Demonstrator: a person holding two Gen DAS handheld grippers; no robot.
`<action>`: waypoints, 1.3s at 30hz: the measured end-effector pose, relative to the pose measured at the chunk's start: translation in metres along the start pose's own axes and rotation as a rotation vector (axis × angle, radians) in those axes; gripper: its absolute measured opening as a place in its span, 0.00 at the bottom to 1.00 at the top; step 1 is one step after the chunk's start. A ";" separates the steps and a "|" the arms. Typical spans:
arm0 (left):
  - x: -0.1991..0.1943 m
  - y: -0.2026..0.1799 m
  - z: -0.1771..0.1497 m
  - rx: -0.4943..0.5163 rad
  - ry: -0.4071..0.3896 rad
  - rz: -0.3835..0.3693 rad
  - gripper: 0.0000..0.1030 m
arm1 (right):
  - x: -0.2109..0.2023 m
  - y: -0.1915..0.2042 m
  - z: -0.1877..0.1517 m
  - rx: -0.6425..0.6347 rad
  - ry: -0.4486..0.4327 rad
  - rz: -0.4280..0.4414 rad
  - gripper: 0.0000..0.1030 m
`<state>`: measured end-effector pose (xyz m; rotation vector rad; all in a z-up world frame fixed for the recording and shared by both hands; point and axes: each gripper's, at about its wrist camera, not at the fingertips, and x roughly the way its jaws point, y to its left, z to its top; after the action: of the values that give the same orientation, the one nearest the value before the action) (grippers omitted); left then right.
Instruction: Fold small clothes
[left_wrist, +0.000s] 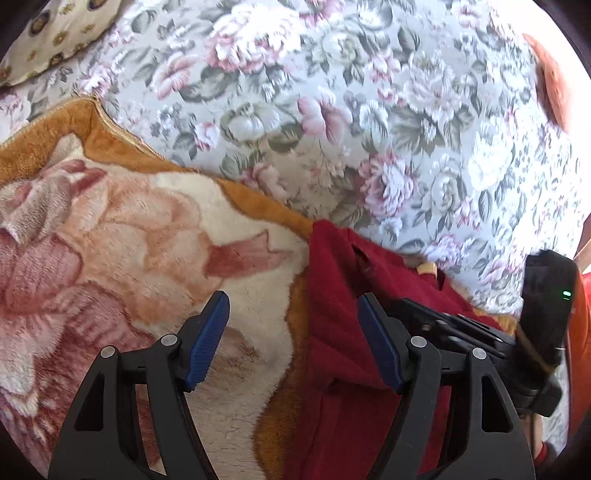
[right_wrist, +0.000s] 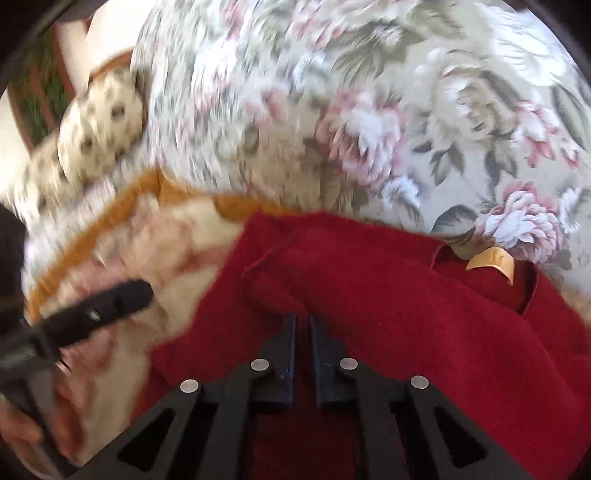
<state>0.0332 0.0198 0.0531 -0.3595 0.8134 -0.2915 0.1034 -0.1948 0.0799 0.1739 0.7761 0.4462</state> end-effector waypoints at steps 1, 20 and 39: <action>-0.004 0.002 0.002 -0.008 -0.012 -0.009 0.70 | -0.009 0.003 0.002 0.004 -0.024 0.023 0.07; 0.010 -0.049 -0.018 0.151 0.018 -0.081 0.70 | -0.124 -0.091 -0.057 0.218 -0.048 -0.177 0.14; 0.042 -0.056 -0.035 0.193 0.148 0.049 0.70 | -0.163 -0.128 -0.117 0.230 -0.024 -0.396 0.14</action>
<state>0.0279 -0.0535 0.0266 -0.1380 0.9298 -0.3510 -0.0407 -0.3834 0.0613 0.2336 0.8148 -0.0207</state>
